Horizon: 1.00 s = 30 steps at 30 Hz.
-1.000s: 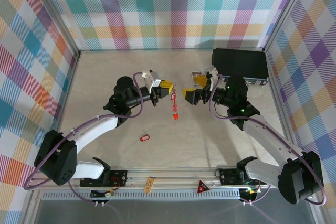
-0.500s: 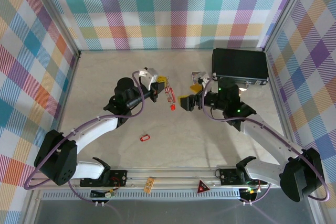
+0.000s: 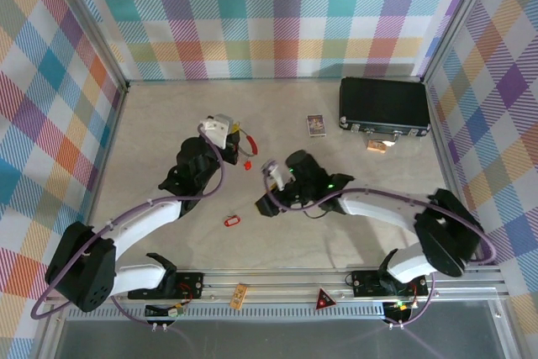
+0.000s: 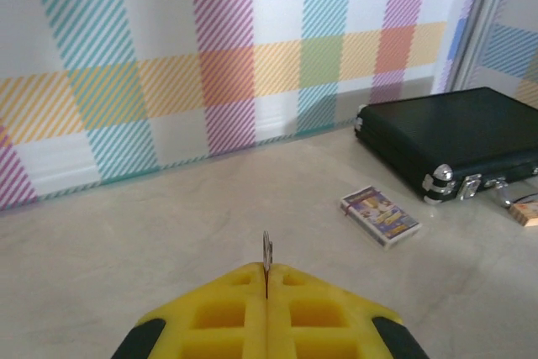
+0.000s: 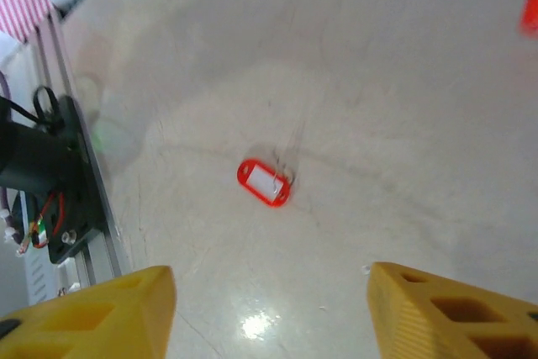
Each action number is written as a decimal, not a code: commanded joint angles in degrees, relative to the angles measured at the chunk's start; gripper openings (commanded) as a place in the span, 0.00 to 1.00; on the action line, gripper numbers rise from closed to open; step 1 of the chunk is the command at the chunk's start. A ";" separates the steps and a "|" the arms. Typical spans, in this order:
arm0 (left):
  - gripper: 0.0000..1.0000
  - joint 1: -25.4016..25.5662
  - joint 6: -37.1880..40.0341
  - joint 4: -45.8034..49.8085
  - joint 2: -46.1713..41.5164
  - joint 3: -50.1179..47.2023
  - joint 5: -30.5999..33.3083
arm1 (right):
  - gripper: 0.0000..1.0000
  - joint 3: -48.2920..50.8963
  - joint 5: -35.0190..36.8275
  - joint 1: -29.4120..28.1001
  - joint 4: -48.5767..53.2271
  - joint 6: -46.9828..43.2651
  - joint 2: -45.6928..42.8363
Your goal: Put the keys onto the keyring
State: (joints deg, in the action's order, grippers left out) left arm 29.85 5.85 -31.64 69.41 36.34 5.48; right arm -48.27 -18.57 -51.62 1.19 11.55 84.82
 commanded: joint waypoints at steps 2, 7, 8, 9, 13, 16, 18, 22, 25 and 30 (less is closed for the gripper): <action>0.00 -0.40 0.73 -3.61 -2.34 -1.52 3.27 | 0.51 -5.61 3.13 -4.82 -0.08 0.60 7.05; 0.00 -0.49 0.77 -4.36 -2.39 -1.80 2.15 | 0.37 -9.80 3.00 -6.68 -1.82 1.96 15.24; 0.00 -0.49 0.80 -4.40 -2.40 -1.80 1.96 | 0.36 -10.43 3.41 -6.96 -2.11 2.23 16.57; 0.00 -0.49 0.75 -4.49 -2.52 -1.86 1.88 | 0.35 -10.87 3.74 -7.17 -2.75 2.35 17.80; 0.00 -0.49 0.58 -4.65 -3.16 -2.06 1.32 | 0.32 -12.17 4.76 -7.71 -3.52 2.58 21.17; 0.00 -0.49 0.57 -4.66 -3.12 -1.97 0.86 | 0.27 -12.72 4.68 -7.76 -3.98 2.68 22.96; 0.00 -0.49 0.54 -4.72 -2.97 -1.87 0.64 | 0.27 -12.89 4.68 -7.80 -4.43 2.77 23.69; 0.00 -0.55 0.39 -4.81 -2.73 -1.88 0.62 | 0.27 -13.32 3.79 -7.86 -5.23 3.02 24.86; 0.00 -0.58 0.42 -4.81 -2.78 -1.88 0.50 | 0.27 -13.77 3.42 -8.04 -5.67 3.17 25.73; 0.00 -0.58 0.52 -4.75 -2.54 -1.84 0.43 | 0.23 -14.55 3.20 -8.06 -5.93 3.15 26.79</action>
State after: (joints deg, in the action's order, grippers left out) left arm 29.80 5.85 -33.30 67.81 34.74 6.90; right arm -61.36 -14.15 -59.09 -3.55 14.33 110.39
